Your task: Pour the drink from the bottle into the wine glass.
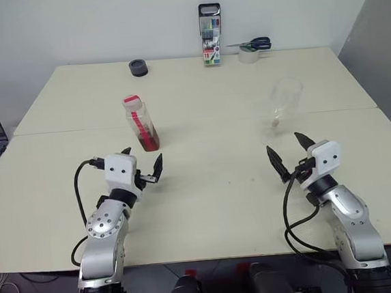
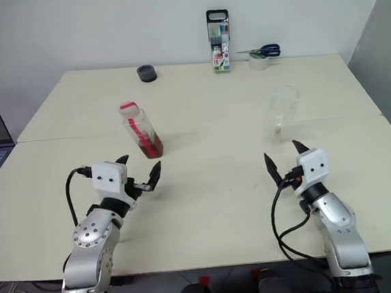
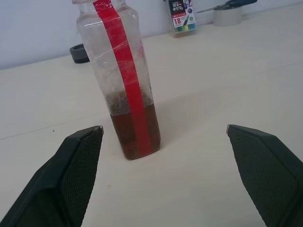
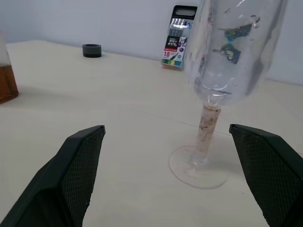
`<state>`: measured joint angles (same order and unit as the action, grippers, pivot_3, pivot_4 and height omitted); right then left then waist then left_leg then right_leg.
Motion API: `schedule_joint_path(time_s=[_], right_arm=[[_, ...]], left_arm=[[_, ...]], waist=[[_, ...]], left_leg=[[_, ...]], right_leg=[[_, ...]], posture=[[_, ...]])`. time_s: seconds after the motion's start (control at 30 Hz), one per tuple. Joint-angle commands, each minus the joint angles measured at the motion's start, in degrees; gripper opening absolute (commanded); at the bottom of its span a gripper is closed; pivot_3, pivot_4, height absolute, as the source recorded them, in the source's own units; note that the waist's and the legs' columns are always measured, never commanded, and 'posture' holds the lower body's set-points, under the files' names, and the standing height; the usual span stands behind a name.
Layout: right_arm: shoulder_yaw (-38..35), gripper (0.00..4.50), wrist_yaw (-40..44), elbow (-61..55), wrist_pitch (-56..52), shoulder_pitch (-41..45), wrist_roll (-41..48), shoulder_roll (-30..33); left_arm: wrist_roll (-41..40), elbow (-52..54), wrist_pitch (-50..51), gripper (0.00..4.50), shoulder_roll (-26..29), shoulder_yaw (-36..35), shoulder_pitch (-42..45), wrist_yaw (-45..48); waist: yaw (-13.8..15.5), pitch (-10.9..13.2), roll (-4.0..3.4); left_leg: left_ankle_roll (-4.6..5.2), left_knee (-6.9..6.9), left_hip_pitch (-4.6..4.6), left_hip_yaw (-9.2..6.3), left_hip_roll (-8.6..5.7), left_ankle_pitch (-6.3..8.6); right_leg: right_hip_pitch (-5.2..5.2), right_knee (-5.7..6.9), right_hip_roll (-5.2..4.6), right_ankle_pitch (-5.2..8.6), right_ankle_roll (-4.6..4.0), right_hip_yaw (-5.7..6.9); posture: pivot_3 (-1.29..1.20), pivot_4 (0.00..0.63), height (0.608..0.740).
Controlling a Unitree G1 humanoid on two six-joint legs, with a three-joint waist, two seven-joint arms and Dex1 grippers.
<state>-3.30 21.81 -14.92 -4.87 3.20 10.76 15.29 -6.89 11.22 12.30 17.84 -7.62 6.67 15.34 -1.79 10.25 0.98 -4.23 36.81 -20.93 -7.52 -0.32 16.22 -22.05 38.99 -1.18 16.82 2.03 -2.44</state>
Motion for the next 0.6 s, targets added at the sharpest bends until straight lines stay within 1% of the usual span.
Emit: schedule_joint_path(time_s=[0.03,0.17,0.27,0.43,0.6], right_arm=[[1.3,4.50,4.1,-6.0,-3.9,0.7,4.6,1.7],[2.9,4.50,8.8,-12.0,-14.2,1.7,12.3,5.5],[3.8,4.50,10.6,-14.8,-19.4,4.0,15.3,8.1],[4.5,4.50,11.4,-16.4,-23.6,7.1,17.6,10.1],[4.5,4.50,12.0,-17.0,-25.1,7.9,18.8,10.9]], left_arm=[[0.7,0.3,0.7,4.48,0.1,-1.5,1.8,-2.4],[0.1,-1.2,2.6,4.48,-1.2,-1.9,4.6,-4.6],[0.2,-2.2,4.1,4.48,-2.0,-1.8,6.9,-6.0],[0.4,-4.1,5.7,4.48,-3.2,-1.8,10.5,-7.7],[0.8,-6.4,6.2,4.48,-4.0,-1.7,13.1,-9.0]], waist=[[0.0,0.0,0.00],[0.1,0.0,0.01],[0.0,0.0,0.03],[0.1,0.0,0.04],[0.1,0.0,0.06]], left_leg=[[0.00,0.00,0.00,0.00,0.00,0.00],[0.00,0.02,-0.02,-0.02,-0.02,0.00],[0.00,0.05,-0.03,-0.02,-0.02,0.00],[0.00,0.05,-0.04,-0.06,-0.02,0.00],[0.00,0.05,-0.07,-0.05,-0.05,0.00]], right_leg=[[0.00,0.00,0.00,0.00,0.00,0.00],[0.01,-0.01,-0.01,0.00,0.00,0.01],[0.01,-0.01,-0.01,0.00,0.01,0.02],[0.01,0.00,0.00,0.00,0.01,0.06],[0.01,-0.02,-0.02,0.00,0.01,0.05]], posture=[[0.00,0.150,0.740],[0.00,0.150,0.740],[0.00,0.150,0.740],[0.00,0.150,0.740],[0.00,0.150,0.740]])
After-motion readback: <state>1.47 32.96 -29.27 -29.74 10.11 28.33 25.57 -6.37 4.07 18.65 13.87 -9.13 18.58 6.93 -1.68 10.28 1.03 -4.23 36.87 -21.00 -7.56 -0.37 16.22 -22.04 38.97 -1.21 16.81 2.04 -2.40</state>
